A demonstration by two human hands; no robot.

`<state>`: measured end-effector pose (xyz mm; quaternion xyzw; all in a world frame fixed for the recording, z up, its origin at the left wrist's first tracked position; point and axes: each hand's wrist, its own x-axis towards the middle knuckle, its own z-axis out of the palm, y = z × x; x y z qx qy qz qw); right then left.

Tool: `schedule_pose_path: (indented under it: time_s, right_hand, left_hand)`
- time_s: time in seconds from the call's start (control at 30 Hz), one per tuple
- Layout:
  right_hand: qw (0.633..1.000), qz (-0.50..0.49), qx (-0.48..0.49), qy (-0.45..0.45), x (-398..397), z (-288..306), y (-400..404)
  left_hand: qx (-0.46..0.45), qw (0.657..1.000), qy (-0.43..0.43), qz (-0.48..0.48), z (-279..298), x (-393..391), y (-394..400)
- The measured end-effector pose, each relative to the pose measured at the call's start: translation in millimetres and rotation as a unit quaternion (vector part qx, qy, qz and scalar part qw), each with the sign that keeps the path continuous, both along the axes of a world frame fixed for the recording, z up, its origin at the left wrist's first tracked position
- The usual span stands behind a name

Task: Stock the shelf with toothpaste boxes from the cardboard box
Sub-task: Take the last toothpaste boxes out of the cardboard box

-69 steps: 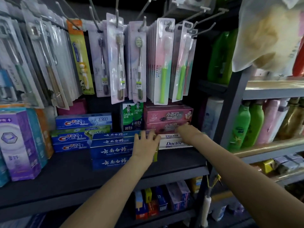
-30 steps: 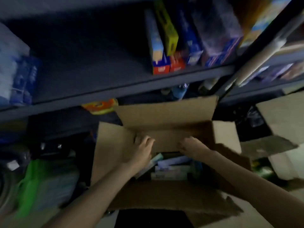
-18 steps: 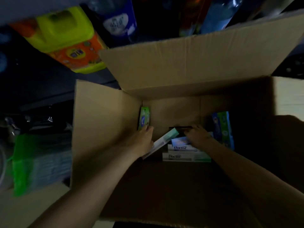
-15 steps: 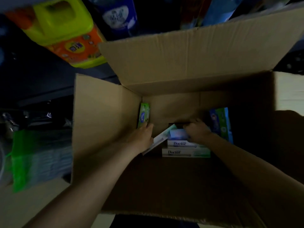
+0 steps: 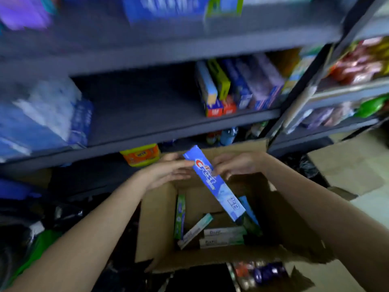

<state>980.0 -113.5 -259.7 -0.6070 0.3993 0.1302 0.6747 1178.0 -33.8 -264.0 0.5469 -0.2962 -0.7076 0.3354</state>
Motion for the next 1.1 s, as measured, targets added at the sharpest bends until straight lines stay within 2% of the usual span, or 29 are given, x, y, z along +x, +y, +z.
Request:
schedule_pose_path:
  time_s: [0.07, 0.17, 0.23, 0.33, 0.37, 0.47, 0.53, 0.57, 0.6, 0.67, 0.73, 0.8, 0.97, 1.03, 1.1]
  right_hand:
    - [0.999, 0.018, -0.029, -0.007, 9.8, 52.5, 3.1]
    - [0.990, 0.042, -0.137, 0.013, 24.9, 112.1, 10.0]
    - [0.956, 0.060, -0.285, 0.049, 35.6, 153.7, 8.8]
    - [0.879, 0.072, -0.464, 0.081, 50.4, 217.2, 3.3]
    - [0.870, 0.050, -0.486, 0.069, 56.7, 236.5, 1.4]
    - [0.872, -0.029, -0.489, -0.001, 76.7, 283.7, -2.6]
    - [0.851, -0.056, -0.521, -0.028, 89.7, 312.0, -8.0]
    - [0.834, -0.061, -0.547, -0.036, 96.7, 325.9, -12.9]
    - [0.814, -0.062, -0.576, -0.038, 104.7, 340.0, -19.4]
    - [0.767, -0.052, -0.639, -0.018, 122.8, 360.9, -35.8]
    - [0.724, -0.025, -0.688, 0.045, 142.5, 368.7, -53.2]
    - [0.705, -0.006, -0.705, 0.083, 163.0, 364.5, -71.2]
    - [0.704, 0.010, -0.703, 0.102, 213.0, 340.7, -116.2]
    - [0.699, 0.019, -0.707, 0.105, 226.9, 335.4, -130.2]
    - [0.694, 0.028, -0.711, 0.105, 237.4, 332.9, -143.0]
  left_hand:
    - [-0.052, 0.999, -0.013, 0.002, 47.7, 11.7, 3.8]
    - [-0.124, 0.992, -0.018, 0.013, 105.0, 28.3, 10.9]
    - [-0.180, 0.983, -0.022, 0.034, 146.0, 42.8, 11.7]
    - [-0.257, 0.963, -0.028, 0.081, 204.0, 64.0, 12.1]
    - [-0.276, 0.956, -0.022, 0.098, 220.2, 70.5, 11.4]
    - [-0.326, 0.932, 0.003, 0.155, 258.1, 87.6, 7.7]
    - [-0.356, 0.914, 0.003, 0.194, 277.5, 96.1, 1.7]
    - [-0.374, 0.902, -0.029, 0.214, 285.4, 100.1, -3.2]
    - [-0.394, 0.882, -0.100, 0.240, 292.1, 104.6, -8.4]
    - [-0.416, 0.810, -0.299, 0.284, 299.6, 113.9, -18.3]
    - [-0.409, 0.756, -0.414, 0.298, 298.8, 123.1, -27.8]
    - [-0.397, 0.740, -0.459, 0.290, 293.1, 129.2, -37.0]
    - [-0.389, 0.680, -0.582, 0.215, 285.6, 139.0, -65.7]
    - [-0.375, 0.669, -0.615, 0.182, 283.4, 142.6, -78.3]
    - [-0.358, 0.672, -0.627, 0.165, 280.7, 147.1, -91.6]
